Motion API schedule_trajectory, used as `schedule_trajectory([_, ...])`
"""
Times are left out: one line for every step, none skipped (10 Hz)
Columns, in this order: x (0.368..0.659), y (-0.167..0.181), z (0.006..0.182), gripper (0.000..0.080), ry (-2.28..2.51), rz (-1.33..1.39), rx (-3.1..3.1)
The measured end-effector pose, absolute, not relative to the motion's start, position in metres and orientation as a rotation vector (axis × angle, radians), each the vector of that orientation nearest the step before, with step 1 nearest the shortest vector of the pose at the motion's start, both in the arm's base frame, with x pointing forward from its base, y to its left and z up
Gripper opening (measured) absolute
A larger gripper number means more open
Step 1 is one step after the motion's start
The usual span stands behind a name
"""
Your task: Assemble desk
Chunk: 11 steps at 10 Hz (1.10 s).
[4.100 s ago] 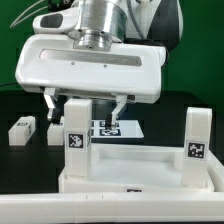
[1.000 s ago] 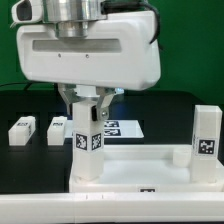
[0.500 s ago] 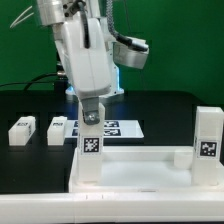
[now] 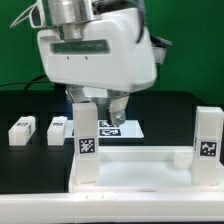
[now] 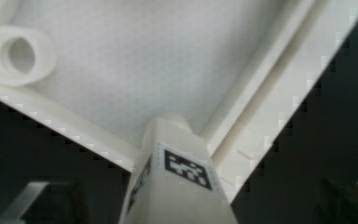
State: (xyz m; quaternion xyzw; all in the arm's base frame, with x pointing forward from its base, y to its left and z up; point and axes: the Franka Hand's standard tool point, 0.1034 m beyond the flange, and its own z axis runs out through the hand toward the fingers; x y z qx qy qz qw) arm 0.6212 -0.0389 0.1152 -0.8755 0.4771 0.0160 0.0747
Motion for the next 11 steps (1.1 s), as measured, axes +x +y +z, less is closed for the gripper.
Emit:
schedule_trajectory([0.617,-0.041,0.112,0.0648,1.333,0.048,-2.679])
schedule_trajectory([0.617,-0.042,0.112,0.0648,1.235,0.04,-2.728])
schedule_trajectory([0.616,-0.042,0.112,0.0649,1.119,0.031,-2.777])
schedule_trajectory([0.616,-0.042,0.111,0.0649,1.028,0.025,-2.812])
schedule_trajectory([0.616,-0.044,0.111,0.0649,0.884,0.015,-2.862])
schedule_trajectory([0.616,-0.05,0.109,0.0649,0.565,0.007,-2.957])
schedule_trajectory([0.617,-0.052,0.107,0.0649,0.285,0.022,-3.016])
schedule_trajectory([0.618,-0.05,0.107,0.0649,0.05,0.055,-3.04])
schedule_trajectory([0.62,-0.052,0.11,0.0649,0.02,0.022,-3.045])
schedule_trajectory([0.62,-0.053,0.109,0.0649,-0.024,0.019,-3.047])
schedule_trajectory([0.62,-0.052,0.109,0.0553,0.033,0.023,-3.046])
